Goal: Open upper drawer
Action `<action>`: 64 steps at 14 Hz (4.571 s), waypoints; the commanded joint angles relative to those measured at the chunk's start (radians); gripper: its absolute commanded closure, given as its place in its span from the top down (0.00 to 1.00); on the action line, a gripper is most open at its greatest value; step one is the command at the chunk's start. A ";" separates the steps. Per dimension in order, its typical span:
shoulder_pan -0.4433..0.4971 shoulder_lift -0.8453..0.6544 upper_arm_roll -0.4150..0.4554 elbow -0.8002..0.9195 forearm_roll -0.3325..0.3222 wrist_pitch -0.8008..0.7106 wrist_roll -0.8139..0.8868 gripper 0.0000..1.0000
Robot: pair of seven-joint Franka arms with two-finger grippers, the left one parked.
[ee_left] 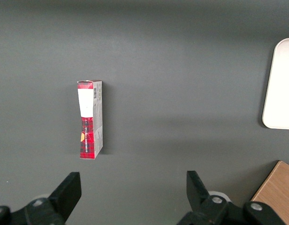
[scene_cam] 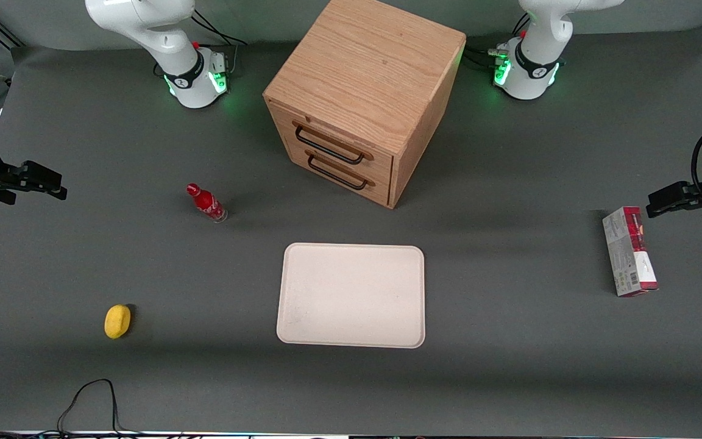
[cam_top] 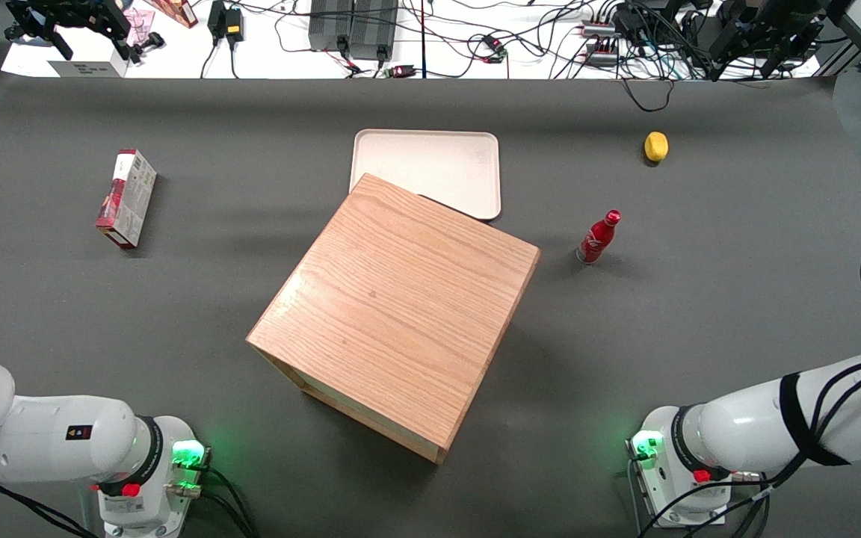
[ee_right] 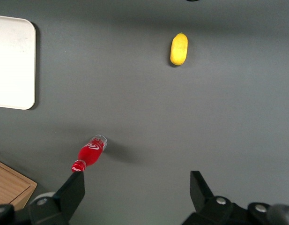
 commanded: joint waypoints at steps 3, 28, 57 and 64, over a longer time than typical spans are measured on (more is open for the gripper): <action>0.226 0.040 0.009 0.050 -0.005 -0.021 0.024 1.00; 0.714 0.189 0.010 0.056 0.216 0.065 -0.255 1.00; 0.722 0.266 -0.002 -0.147 0.199 0.410 -0.266 1.00; 0.633 0.345 -0.002 -0.024 0.199 0.340 -0.365 1.00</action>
